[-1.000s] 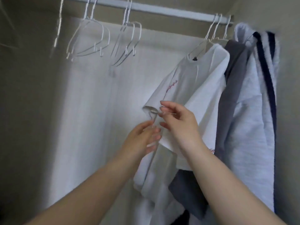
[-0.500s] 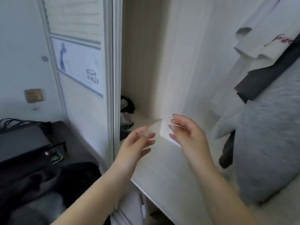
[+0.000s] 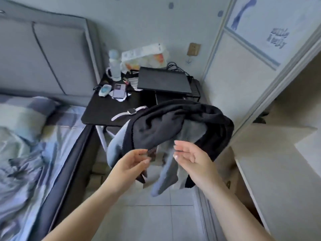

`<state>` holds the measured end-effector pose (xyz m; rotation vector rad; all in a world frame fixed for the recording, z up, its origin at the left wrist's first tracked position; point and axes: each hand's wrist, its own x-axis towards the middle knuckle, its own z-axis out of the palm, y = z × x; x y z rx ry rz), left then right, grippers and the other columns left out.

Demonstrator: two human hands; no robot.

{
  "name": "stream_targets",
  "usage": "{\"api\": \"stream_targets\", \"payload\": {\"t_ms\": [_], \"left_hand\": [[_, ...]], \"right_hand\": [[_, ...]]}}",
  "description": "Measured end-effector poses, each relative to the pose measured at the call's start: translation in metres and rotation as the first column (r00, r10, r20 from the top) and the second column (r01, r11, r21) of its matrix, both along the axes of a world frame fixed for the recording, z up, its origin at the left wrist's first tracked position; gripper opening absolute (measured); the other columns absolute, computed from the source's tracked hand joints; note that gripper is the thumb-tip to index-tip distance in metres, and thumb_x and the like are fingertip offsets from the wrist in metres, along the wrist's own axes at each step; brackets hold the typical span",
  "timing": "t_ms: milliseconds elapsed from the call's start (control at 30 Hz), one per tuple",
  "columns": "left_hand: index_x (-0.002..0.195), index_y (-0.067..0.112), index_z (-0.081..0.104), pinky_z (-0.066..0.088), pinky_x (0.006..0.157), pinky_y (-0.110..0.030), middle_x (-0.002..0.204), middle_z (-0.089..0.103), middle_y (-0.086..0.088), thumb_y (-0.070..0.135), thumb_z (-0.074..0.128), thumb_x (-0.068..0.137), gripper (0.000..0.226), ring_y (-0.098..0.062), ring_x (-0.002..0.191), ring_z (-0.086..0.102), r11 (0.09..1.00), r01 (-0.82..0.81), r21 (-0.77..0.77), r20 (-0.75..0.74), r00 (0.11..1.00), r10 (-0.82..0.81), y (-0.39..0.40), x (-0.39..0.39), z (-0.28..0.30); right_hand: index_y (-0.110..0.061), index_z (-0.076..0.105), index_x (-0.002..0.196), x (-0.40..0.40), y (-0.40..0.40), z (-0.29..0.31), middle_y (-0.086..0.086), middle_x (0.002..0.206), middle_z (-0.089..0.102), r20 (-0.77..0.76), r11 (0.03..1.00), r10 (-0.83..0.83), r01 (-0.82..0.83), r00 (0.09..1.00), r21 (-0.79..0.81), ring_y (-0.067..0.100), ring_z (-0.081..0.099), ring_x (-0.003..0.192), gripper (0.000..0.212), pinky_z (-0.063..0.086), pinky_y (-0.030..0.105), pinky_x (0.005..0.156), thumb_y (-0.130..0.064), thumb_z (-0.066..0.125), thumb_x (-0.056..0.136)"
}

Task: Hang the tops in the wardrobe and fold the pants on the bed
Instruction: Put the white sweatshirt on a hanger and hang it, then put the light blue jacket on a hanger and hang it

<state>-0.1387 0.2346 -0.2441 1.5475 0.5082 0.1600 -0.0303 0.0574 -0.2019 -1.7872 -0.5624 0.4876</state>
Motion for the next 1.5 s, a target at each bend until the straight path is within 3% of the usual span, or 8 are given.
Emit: {"api": "stream_targets", "payload": {"t_ms": [200, 433, 633, 800, 933, 1100, 1200, 1500], "left_hand": [[0.113, 0.017, 0.062, 0.048, 0.077, -0.024, 0.095, 0.072, -0.003, 0.014, 0.061, 0.090, 0.023, -0.016, 0.085, 0.065, 0.907, -0.417, -0.061, -0.066, 0.908, 0.414, 0.088, -0.145, -0.021], [0.112, 0.021, 0.061, 0.048, 0.081, -0.024, 0.099, 0.072, -0.001, 0.018, 0.061, 0.091, 0.021, -0.013, 0.089, 0.066, 0.761, -0.645, -0.077, -0.153, 0.761, 0.630, 0.164, -0.303, -0.035], [0.109, 0.026, 0.062, 0.052, 0.079, -0.031, 0.093, 0.073, 0.003, 0.024, 0.062, 0.091, 0.019, -0.012, 0.089, 0.069, 0.589, -0.805, -0.070, -0.205, 0.589, 0.782, 0.222, -0.454, -0.056], [0.105, 0.027, 0.063, 0.049, 0.067, -0.014, 0.092, 0.074, 0.004, 0.022, 0.062, 0.091, 0.015, -0.007, 0.084, 0.069, 0.383, -0.921, -0.072, -0.236, 0.389, 0.890, 0.234, -0.548, -0.068], [0.108, 0.023, 0.063, 0.051, 0.081, -0.030, 0.100, 0.072, -0.001, 0.019, 0.061, 0.092, 0.017, -0.009, 0.087, 0.068, 0.184, -0.981, -0.066, -0.261, 0.195, 0.945, 0.221, -0.597, -0.068], [0.114, 0.015, 0.061, 0.050, 0.065, -0.012, 0.103, 0.071, -0.003, 0.015, 0.059, 0.093, 0.021, -0.003, 0.080, 0.068, -0.058, -0.996, -0.069, -0.296, -0.035, 0.954, 0.192, -0.626, -0.074], [0.109, 0.020, 0.063, 0.051, 0.072, -0.020, 0.102, 0.072, 0.000, 0.019, 0.060, 0.092, 0.017, -0.008, 0.086, 0.069, -0.196, -0.979, -0.061, -0.330, -0.166, 0.929, 0.177, -0.642, -0.084], [0.104, 0.018, 0.062, 0.048, 0.075, -0.027, 0.100, 0.070, -0.005, 0.014, 0.059, 0.092, 0.013, -0.014, 0.085, 0.066, -0.499, -0.848, -0.176, -0.416, -0.395, 0.819, 0.153, -0.717, -0.136]], "right_hand": [[-0.039, 0.059, 0.102, -0.084, 0.141, -0.020, -0.013, 0.109, 0.064, -0.094, 0.940, 0.330, -0.336, 0.939, -0.058, -0.003, 0.062, 0.097, 0.030, 0.050, 0.021, 0.090, -0.013, 0.064, 0.089], [-0.038, 0.062, 0.102, -0.223, 0.275, -0.040, -0.009, 0.108, 0.065, -0.152, 0.787, 0.598, -0.613, 0.787, -0.077, 0.001, 0.063, 0.097, 0.030, 0.049, 0.022, 0.091, -0.013, 0.066, 0.087], [-0.032, 0.060, 0.102, -0.356, 0.377, -0.062, -0.006, 0.106, 0.065, -0.212, 0.603, 0.769, -0.794, 0.603, -0.074, -0.002, 0.061, 0.091, 0.030, 0.048, 0.015, 0.085, -0.006, 0.066, 0.087], [-0.031, 0.059, 0.105, -0.452, 0.441, -0.075, -0.007, 0.110, 0.063, -0.272, 0.361, 0.889, -0.929, 0.369, -0.079, -0.002, 0.059, 0.098, 0.027, 0.047, 0.008, 0.078, -0.010, 0.064, 0.089], [-0.025, 0.059, 0.111, -0.508, 0.463, -0.085, -0.004, 0.112, 0.063, -0.319, 0.181, 0.927, -0.980, 0.197, -0.078, -0.005, 0.059, 0.097, 0.027, 0.047, 0.008, 0.076, -0.009, 0.063, 0.090], [-0.030, 0.060, 0.104, -0.558, 0.482, -0.103, -0.002, 0.112, 0.064, -0.387, 0.005, 0.922, -0.998, 0.031, -0.069, 0.003, 0.061, 0.100, 0.026, 0.051, 0.017, 0.084, -0.010, 0.064, 0.089], [-0.030, 0.061, 0.103, -0.593, 0.493, -0.111, -0.001, 0.112, 0.065, -0.407, -0.094, 0.912, -0.993, -0.056, -0.074, 0.005, 0.062, 0.099, 0.026, 0.050, 0.020, 0.086, -0.009, 0.064, 0.089], [-0.026, 0.054, 0.119, -0.678, 0.499, -0.145, -0.004, 0.107, 0.064, -0.443, -0.214, 0.888, -0.965, -0.126, -0.153, 0.007, 0.062, 0.098, 0.033, 0.050, 0.017, 0.080, -0.012, 0.062, 0.090]]}}
